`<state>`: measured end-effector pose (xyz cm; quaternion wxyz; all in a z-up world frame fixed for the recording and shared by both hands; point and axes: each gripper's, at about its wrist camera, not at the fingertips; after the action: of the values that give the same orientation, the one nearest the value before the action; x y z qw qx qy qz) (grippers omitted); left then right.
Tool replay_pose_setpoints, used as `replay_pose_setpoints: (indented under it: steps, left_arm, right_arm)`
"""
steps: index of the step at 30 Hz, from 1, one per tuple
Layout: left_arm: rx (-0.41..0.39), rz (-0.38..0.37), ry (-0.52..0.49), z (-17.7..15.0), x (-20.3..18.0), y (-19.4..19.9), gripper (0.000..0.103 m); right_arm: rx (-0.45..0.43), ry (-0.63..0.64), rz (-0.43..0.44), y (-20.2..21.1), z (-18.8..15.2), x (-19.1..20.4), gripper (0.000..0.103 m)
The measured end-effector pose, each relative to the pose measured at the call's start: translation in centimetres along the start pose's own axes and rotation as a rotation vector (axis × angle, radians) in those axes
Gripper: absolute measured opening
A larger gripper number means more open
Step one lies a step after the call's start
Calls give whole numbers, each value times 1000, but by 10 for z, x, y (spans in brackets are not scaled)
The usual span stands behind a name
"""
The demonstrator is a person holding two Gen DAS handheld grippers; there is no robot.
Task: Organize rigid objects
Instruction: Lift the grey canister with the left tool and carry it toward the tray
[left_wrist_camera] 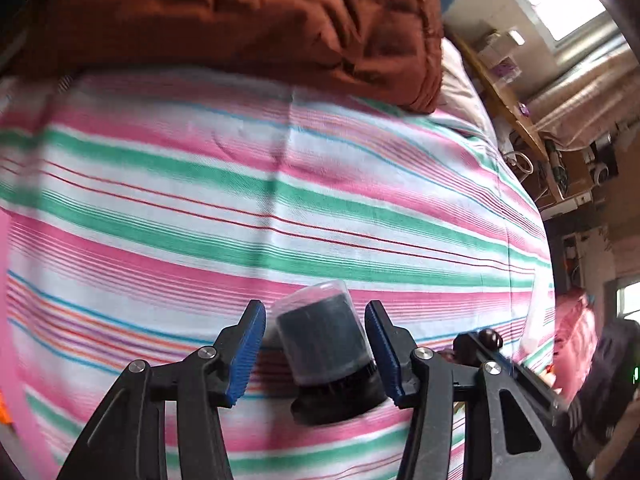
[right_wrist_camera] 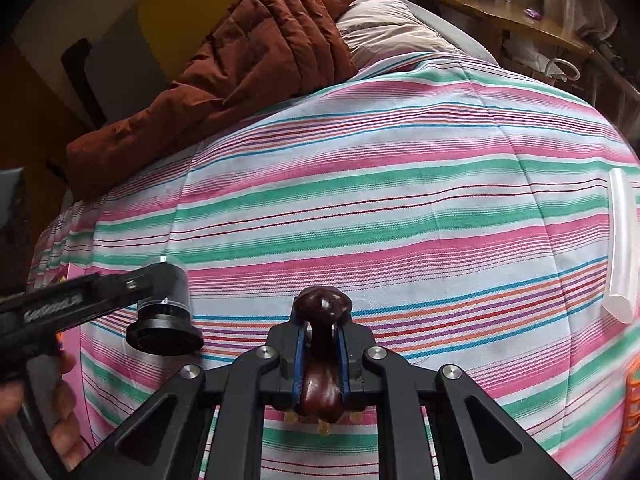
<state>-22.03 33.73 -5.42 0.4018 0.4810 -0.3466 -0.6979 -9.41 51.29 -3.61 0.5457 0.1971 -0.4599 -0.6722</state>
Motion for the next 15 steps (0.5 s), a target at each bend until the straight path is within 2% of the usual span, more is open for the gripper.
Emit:
replay_pose_setpoints:
  steps: [2,3,6,9,13,15]
  left_arm:
    - [14,-16,16,-1,0,-8,51]
    - [-13,-19,4,-4,-2,-7,49]
    - [-29,-98,-7,-14,0,0,42]
    - [-123,-123,-28,-26,5,24,42]
    - [-268,-89,-150,-52,4,58,42]
    - [-313,-52,-213,-65,2,66,42]
  right_arm:
    - [2,-5,1,-1,0,-1,14]
    - [2,-8,2,-1,0,-1,14]
    - [4,-15,5,-1,1,-3,14]
    - [3,-12,2,-1,1,-2,14]
    - [4,-5,-2,0,-1,0,14]
    - [9,-2,-3,-1,-2,0,14]
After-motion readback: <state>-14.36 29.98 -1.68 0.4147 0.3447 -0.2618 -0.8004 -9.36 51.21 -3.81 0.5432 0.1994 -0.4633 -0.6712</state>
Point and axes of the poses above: each gripper's, at about its wrist camera, not at the fingertips, and y roughly against the way its jaws point, x to its left, z to its top, and after that the axes turned 6 degrees about -x, right-handed
